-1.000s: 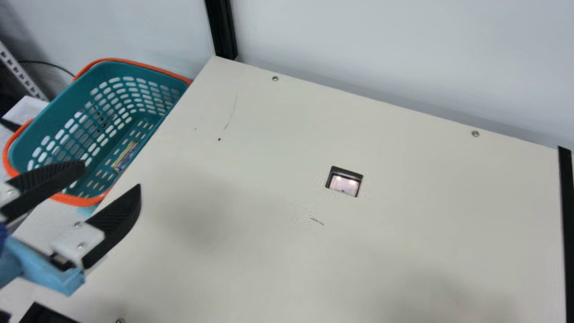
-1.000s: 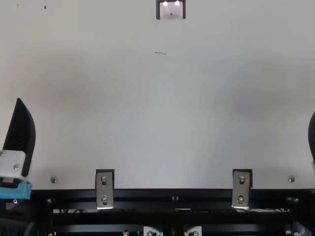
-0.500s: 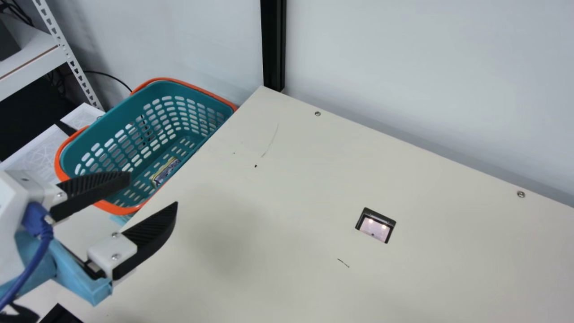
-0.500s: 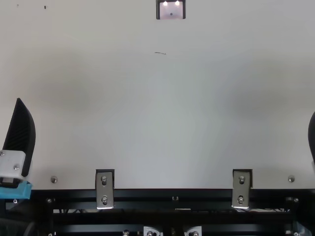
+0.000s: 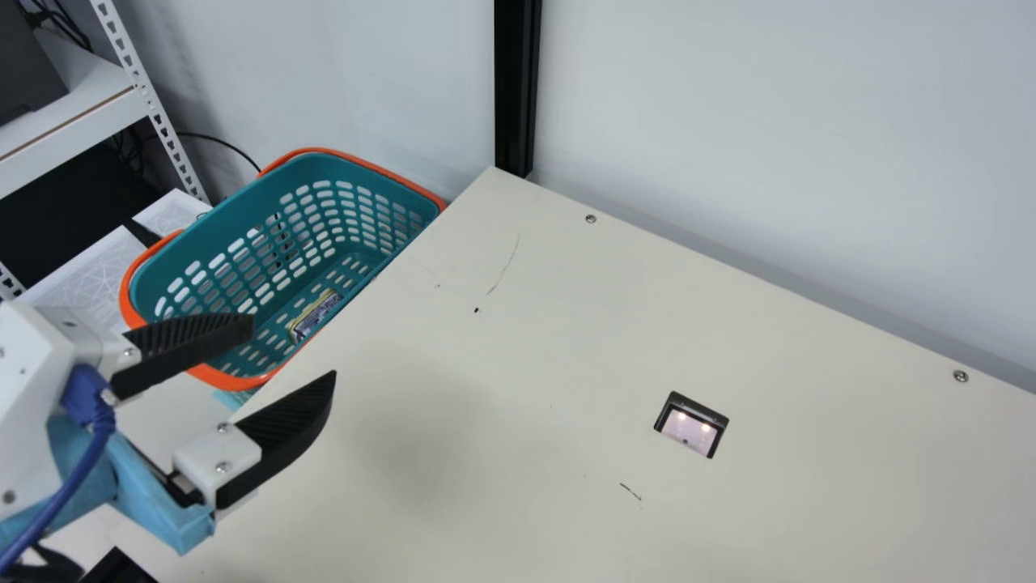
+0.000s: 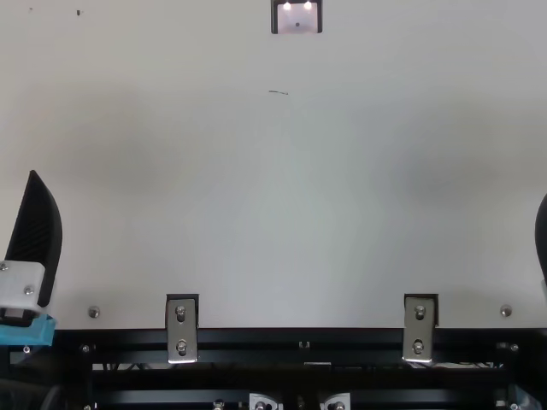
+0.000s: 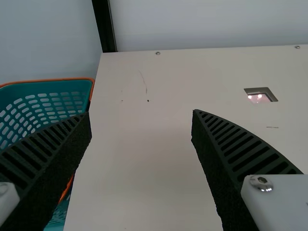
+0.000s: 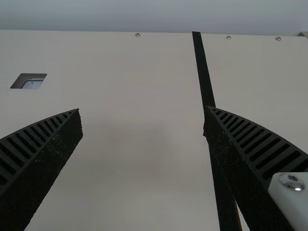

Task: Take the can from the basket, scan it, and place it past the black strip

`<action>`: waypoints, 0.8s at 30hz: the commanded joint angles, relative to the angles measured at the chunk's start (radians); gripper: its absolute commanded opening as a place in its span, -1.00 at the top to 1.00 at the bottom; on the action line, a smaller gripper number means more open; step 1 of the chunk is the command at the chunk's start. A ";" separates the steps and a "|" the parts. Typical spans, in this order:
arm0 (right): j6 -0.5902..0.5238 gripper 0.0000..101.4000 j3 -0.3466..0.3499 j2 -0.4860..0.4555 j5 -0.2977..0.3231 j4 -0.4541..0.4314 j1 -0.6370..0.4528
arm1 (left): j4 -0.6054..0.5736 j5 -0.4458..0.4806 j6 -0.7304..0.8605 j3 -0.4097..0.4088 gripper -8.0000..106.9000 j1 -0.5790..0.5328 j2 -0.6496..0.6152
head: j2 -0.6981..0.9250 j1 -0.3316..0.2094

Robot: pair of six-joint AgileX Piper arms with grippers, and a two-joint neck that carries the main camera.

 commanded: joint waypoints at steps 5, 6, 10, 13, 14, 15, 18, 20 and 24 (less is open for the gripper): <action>0.000 -1.00 0.000 0.000 0.000 0.000 0.000 | 0.002 -0.002 0.003 -0.001 -0.71 0.005 0.002 | 0.019 -0.023; 0.000 -1.00 0.000 0.000 0.000 0.000 0.000 | 0.002 -0.002 0.003 -0.003 -0.71 0.008 0.004 | 0.019 -0.023; 0.000 -1.00 0.000 0.000 0.000 0.000 0.000 | 0.013 -0.014 -0.015 -0.018 -0.71 0.039 0.026 | 0.019 -0.023; 0.000 -1.00 0.000 0.000 0.000 0.000 0.000 | 0.030 -0.032 -0.042 -0.036 -0.71 0.068 0.055 | 0.019 -0.023; 0.000 -1.00 0.000 0.000 0.000 0.000 0.000 | 0.039 -0.040 -0.056 -0.043 -0.71 0.077 0.067 | 0.019 -0.023; 0.000 -1.00 0.000 0.000 0.000 0.000 0.000 | 0.047 -0.048 -0.068 -0.051 -0.71 0.090 0.081 | 0.019 -0.023; 0.000 -1.00 0.000 0.000 0.000 0.000 0.000 | 0.077 -0.071 -0.108 -0.081 -0.71 0.124 0.128 | 0.019 -0.023; 0.000 -1.00 0.000 0.000 0.000 0.000 0.000 | 0.096 -0.087 -0.132 -0.105 -0.71 0.149 0.165 | 0.019 -0.023; 0.000 -1.00 0.000 0.000 0.000 0.000 0.000 | 0.135 -0.120 -0.172 -0.158 -0.71 0.195 0.247 | 0.019 -0.023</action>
